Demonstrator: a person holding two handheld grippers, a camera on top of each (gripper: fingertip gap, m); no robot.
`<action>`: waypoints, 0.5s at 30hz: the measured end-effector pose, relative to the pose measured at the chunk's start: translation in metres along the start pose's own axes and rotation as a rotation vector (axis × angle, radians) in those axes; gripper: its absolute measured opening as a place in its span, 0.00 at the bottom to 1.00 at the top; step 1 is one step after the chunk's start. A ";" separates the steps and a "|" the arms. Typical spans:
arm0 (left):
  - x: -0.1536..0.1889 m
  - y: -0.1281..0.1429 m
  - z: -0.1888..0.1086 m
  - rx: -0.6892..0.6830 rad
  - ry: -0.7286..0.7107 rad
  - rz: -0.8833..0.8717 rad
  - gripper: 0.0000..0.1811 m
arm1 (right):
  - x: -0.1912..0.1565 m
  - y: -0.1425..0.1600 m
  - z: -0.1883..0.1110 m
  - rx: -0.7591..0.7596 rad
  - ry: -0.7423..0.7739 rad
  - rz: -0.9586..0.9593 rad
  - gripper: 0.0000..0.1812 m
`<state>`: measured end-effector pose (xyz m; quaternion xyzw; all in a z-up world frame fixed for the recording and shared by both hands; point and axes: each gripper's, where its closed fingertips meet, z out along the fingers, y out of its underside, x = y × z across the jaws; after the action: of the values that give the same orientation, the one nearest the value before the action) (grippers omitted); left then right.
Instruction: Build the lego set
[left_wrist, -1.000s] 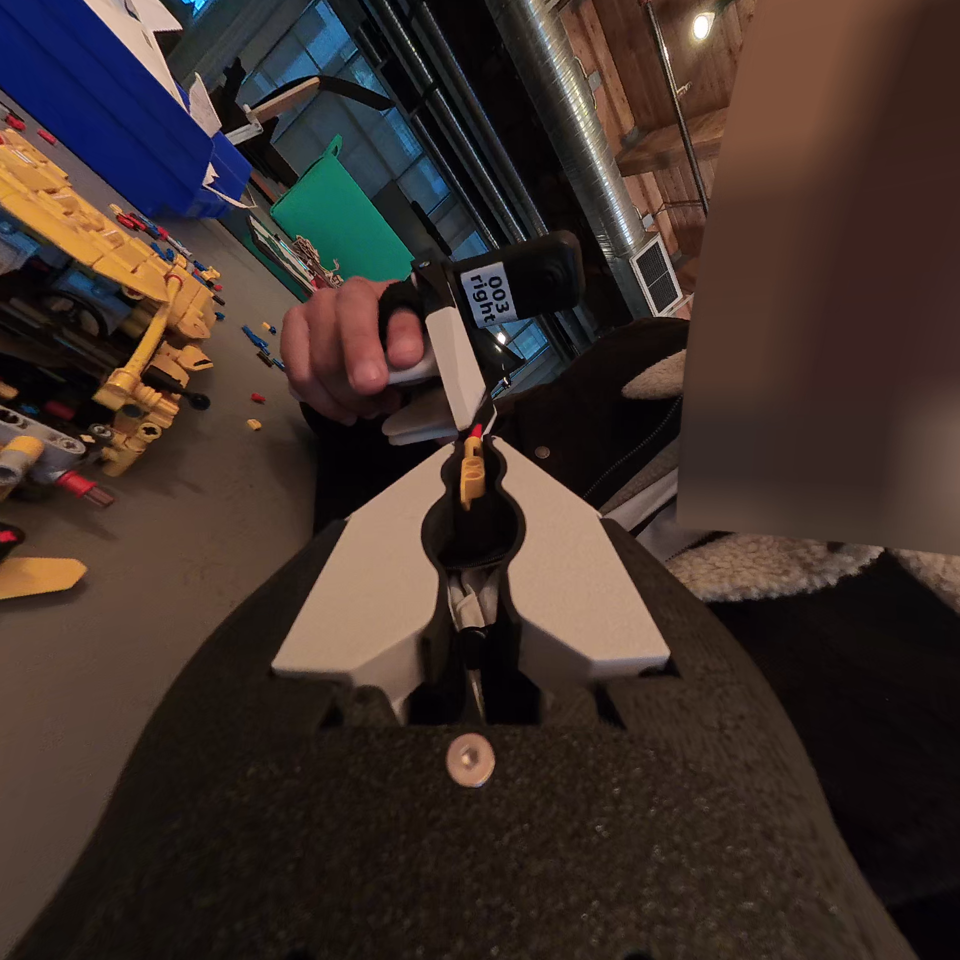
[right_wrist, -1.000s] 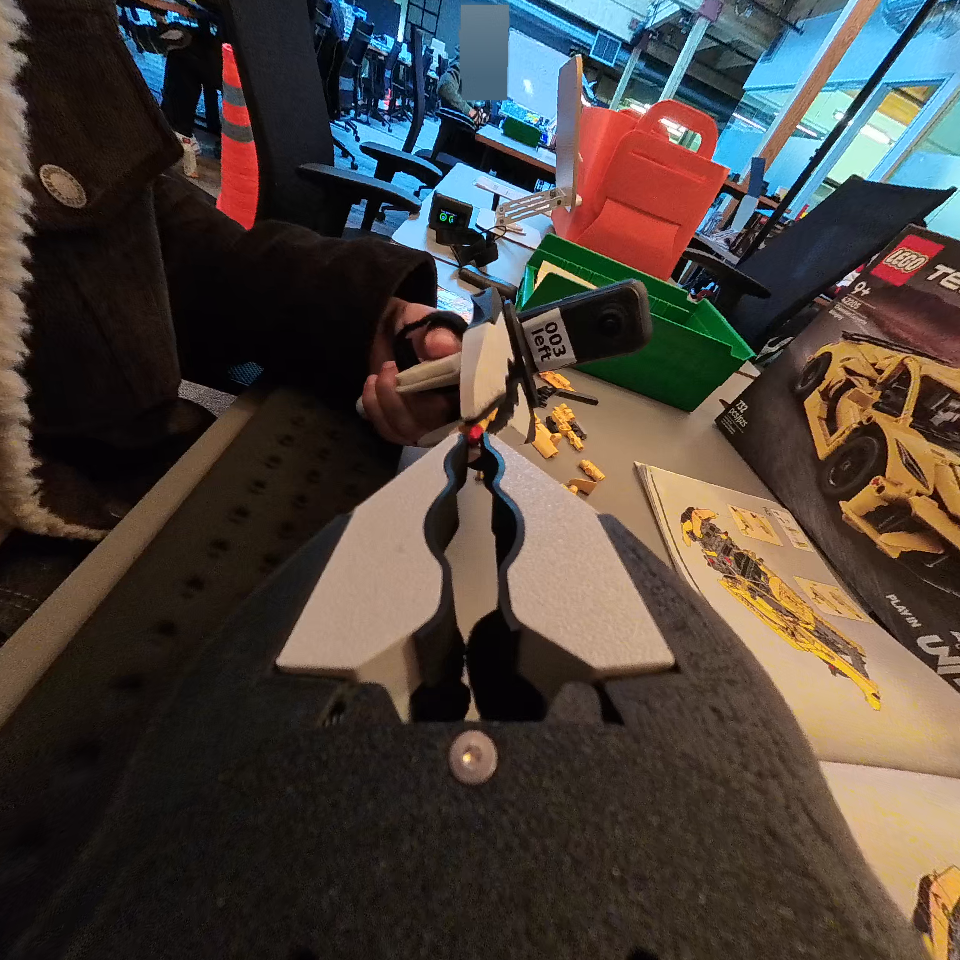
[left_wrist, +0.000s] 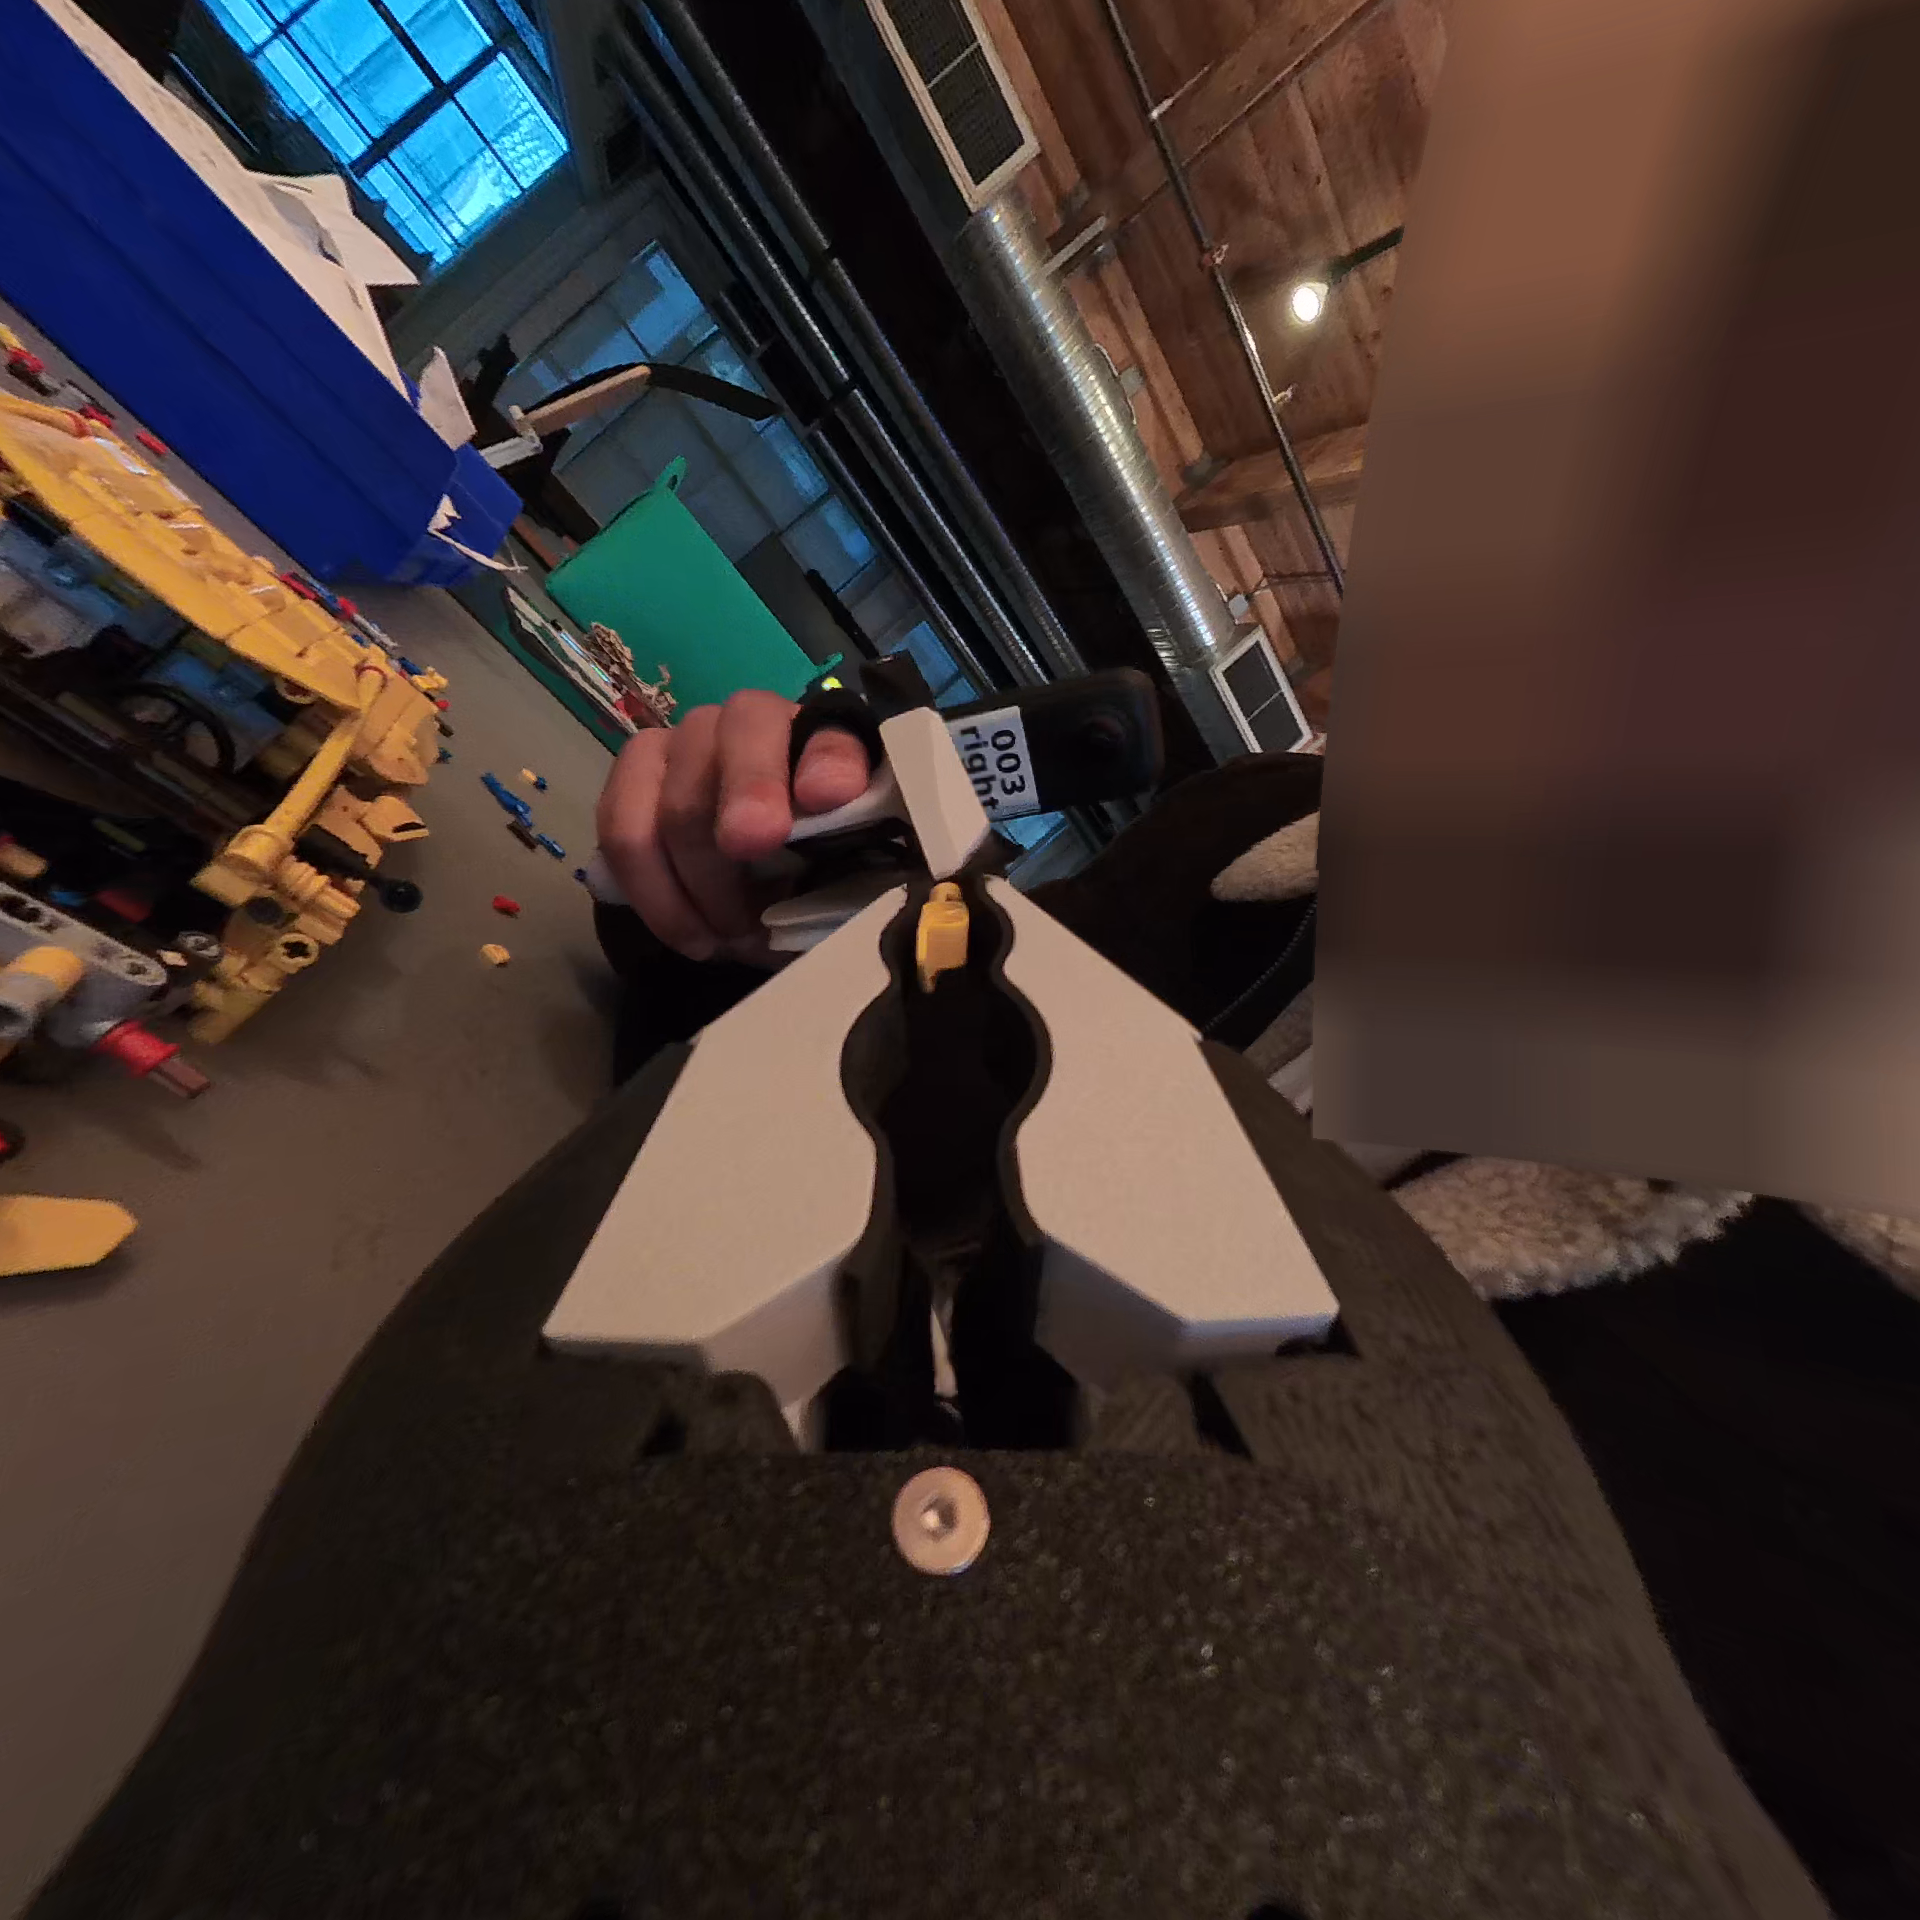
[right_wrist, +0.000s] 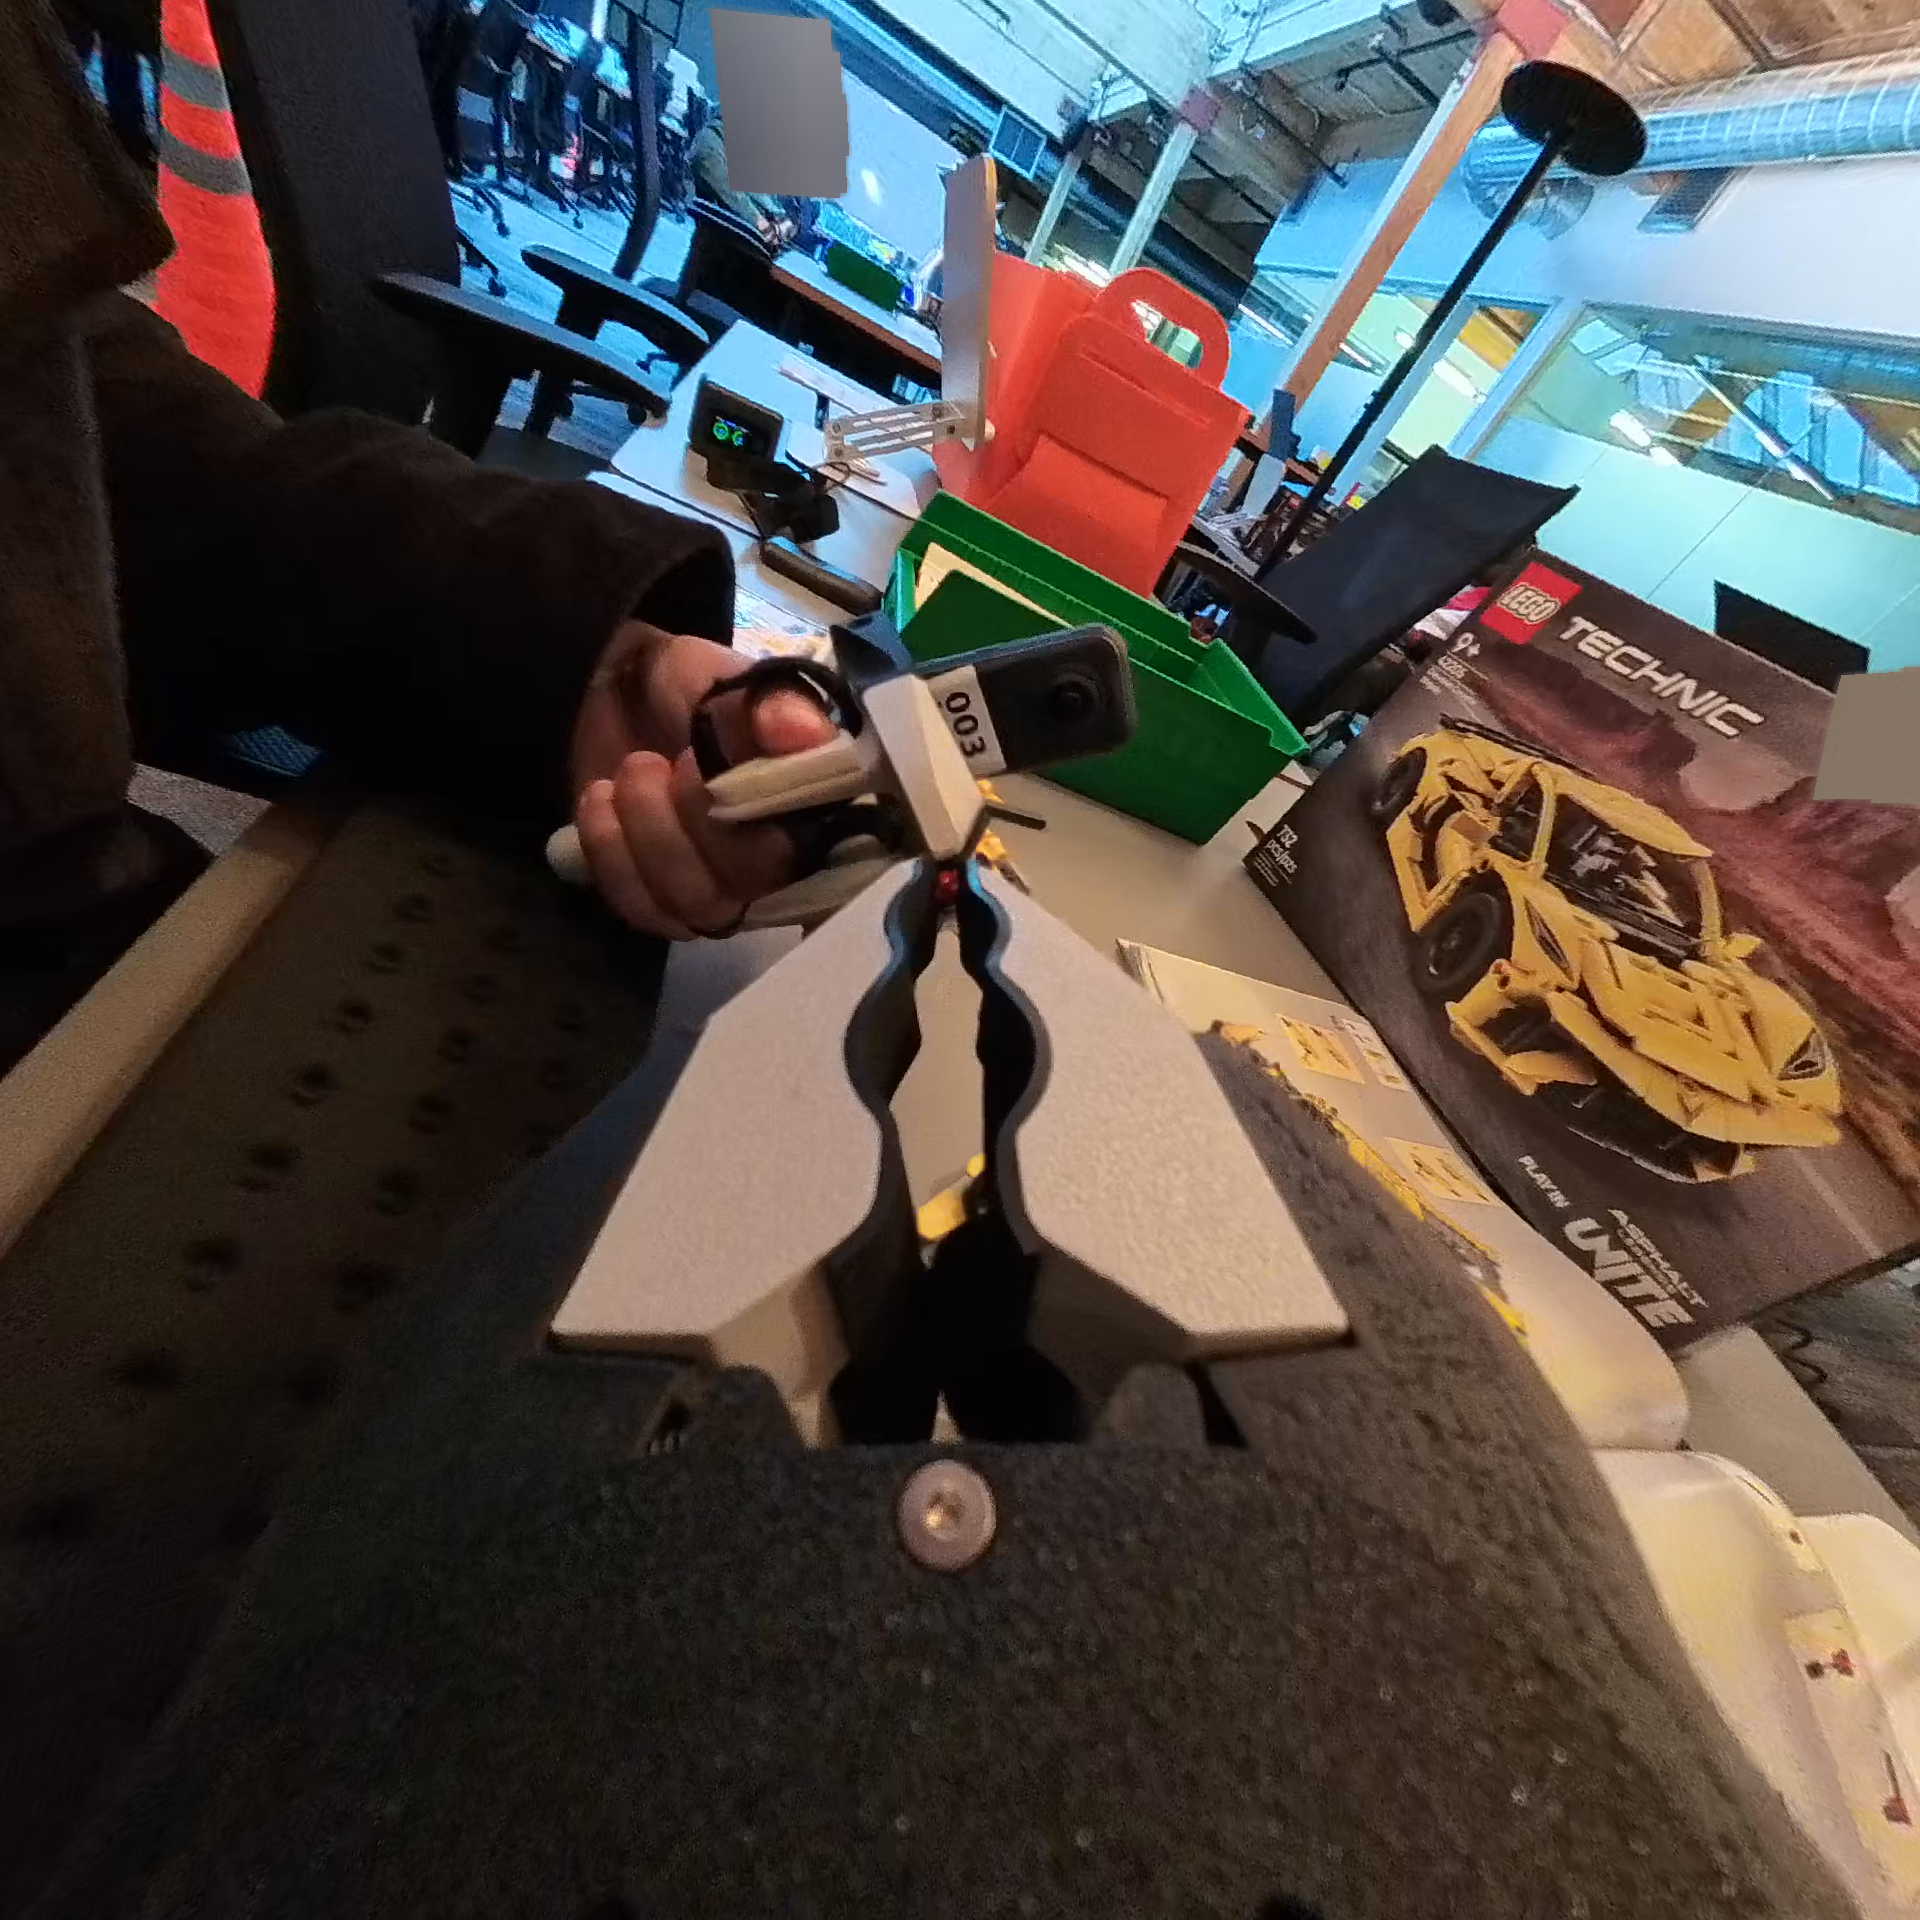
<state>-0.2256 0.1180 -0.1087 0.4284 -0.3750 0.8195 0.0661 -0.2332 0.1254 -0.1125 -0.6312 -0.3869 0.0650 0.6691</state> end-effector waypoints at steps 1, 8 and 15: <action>0.000 0.001 0.000 -0.001 -0.008 0.011 0.04 | 0.000 0.000 0.000 0.002 -0.001 -0.002 0.02; -0.002 -0.008 -0.002 0.005 -0.097 0.141 0.10 | 0.009 -0.004 -0.010 0.091 -0.062 0.221 0.01; 0.015 -0.003 0.006 -0.047 -0.129 0.433 0.18 | 0.014 -0.012 -0.026 0.213 -0.189 0.467 0.02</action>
<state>-0.2293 0.1128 -0.0938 0.3876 -0.4807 0.7765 -0.1254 -0.2130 0.1106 -0.0929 -0.6207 -0.2824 0.3165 0.6593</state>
